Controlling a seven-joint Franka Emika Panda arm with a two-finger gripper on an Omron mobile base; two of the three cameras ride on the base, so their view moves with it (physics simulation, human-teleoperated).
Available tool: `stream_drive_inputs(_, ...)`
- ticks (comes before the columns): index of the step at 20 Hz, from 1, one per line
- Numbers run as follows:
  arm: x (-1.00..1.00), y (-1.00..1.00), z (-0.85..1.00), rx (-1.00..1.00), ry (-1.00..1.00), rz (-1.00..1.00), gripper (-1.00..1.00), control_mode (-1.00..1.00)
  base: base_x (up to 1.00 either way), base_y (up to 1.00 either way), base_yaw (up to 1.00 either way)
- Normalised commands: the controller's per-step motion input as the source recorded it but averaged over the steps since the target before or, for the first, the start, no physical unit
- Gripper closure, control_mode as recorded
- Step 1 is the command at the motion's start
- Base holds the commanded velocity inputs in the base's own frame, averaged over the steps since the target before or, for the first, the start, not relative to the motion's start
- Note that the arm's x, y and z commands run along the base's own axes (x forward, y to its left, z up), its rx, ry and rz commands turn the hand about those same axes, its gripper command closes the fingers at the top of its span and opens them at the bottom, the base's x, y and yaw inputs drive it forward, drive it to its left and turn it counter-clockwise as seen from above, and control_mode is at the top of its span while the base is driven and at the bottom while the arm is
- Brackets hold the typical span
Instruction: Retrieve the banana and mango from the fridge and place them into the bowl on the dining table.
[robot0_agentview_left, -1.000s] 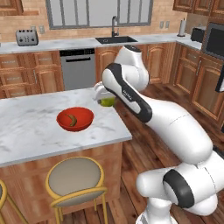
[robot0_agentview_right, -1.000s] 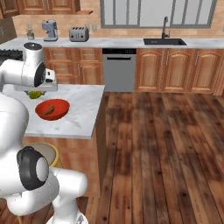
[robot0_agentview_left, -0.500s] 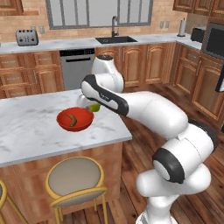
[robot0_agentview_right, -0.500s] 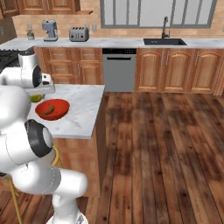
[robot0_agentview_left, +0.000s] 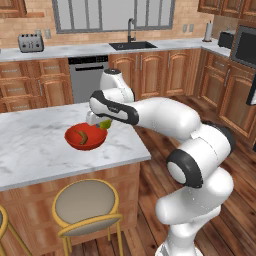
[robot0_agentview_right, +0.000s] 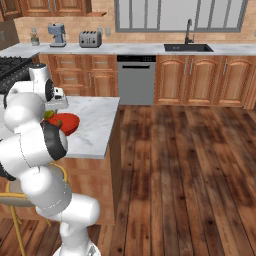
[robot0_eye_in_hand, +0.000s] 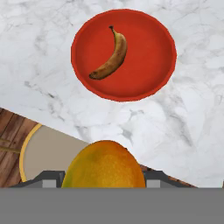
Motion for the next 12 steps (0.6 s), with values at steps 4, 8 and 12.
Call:
stream_drive_inputs(4,0.51,0.16,-0.41,0.0,0.01,0.0,1.0,-1.0,0.0,0.0,0.0)
stream_drive_inputs(8,0.54,0.27,-0.42,0.0,0.0,0.0,1.0,-1.0,0.0,0.0,0.0)
stream_drive_inputs(12,0.56,0.39,-0.32,-0.01,0.01,0.0,1.0,-1.0,0.0,0.0,0.0)
